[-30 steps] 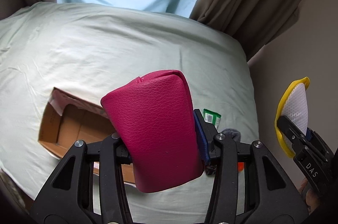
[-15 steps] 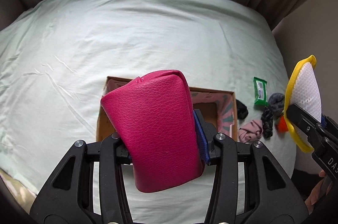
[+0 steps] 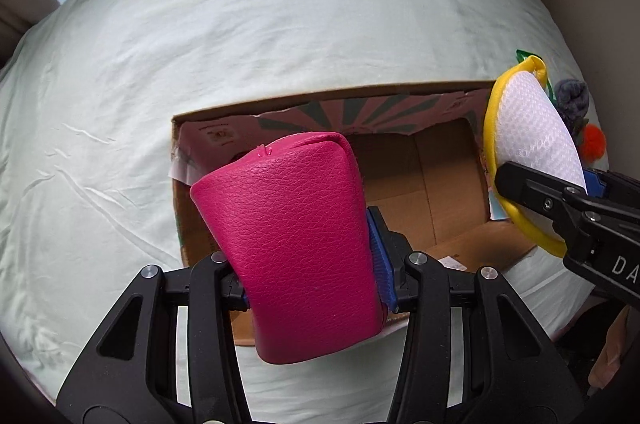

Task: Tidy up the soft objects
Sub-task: 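Lift the pink pouch and mesh pad and carry both over the cardboard box, then open both tools to drop the pouch and mesh pad into the box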

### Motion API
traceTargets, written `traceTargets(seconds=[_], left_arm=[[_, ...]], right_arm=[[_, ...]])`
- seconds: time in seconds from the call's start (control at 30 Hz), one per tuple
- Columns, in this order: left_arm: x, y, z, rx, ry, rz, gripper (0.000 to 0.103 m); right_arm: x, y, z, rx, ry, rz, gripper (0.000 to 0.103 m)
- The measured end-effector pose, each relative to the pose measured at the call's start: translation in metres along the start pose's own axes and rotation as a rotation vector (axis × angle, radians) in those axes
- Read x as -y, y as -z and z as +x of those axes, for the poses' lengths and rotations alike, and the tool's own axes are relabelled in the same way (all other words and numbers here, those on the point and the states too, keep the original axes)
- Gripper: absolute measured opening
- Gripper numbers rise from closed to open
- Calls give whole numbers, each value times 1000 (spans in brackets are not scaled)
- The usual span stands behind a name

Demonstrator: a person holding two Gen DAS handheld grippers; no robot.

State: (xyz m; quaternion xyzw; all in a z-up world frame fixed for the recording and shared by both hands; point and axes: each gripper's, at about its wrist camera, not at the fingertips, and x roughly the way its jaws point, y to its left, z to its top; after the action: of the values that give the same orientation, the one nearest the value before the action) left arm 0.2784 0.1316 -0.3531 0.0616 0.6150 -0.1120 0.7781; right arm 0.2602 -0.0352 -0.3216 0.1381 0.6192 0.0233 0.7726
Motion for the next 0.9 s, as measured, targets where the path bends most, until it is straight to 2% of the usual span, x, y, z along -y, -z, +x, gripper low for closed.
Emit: traceTargets(seconds=[0.17,0.4,0.43,0.47,0.5,0.53,0.57,0.63,0.9], left_arm=[[1,-3,33,-56,1,14,41],[10,-5,63,-112,-17,103,41],[10,-5,65,-116,-16,113,48],[12,-6,66,-117,-12,122,54],[13,-6,65,-118,-12,134,77],[15,-5,64,-118,-29,150,99],[17,-3,64,-112,-60,173,103],[19,0,58,-80,-99,211,103],[5,3,41,-75,-69,160,103]], right_arm=[[5,-11,36,-68,0,28,46],[13,-16,76,-156,0,66,47],[13,-17,80,-166,0,69,53],[13,-17,82,-167,0,72,64],[12,-17,84,-165,5,71,75],[13,-17,86,-163,11,69,98],[14,-16,87,-158,9,72,103],[15,-16,88,-150,1,72,103],[7,-12,77,-139,15,13,103]])
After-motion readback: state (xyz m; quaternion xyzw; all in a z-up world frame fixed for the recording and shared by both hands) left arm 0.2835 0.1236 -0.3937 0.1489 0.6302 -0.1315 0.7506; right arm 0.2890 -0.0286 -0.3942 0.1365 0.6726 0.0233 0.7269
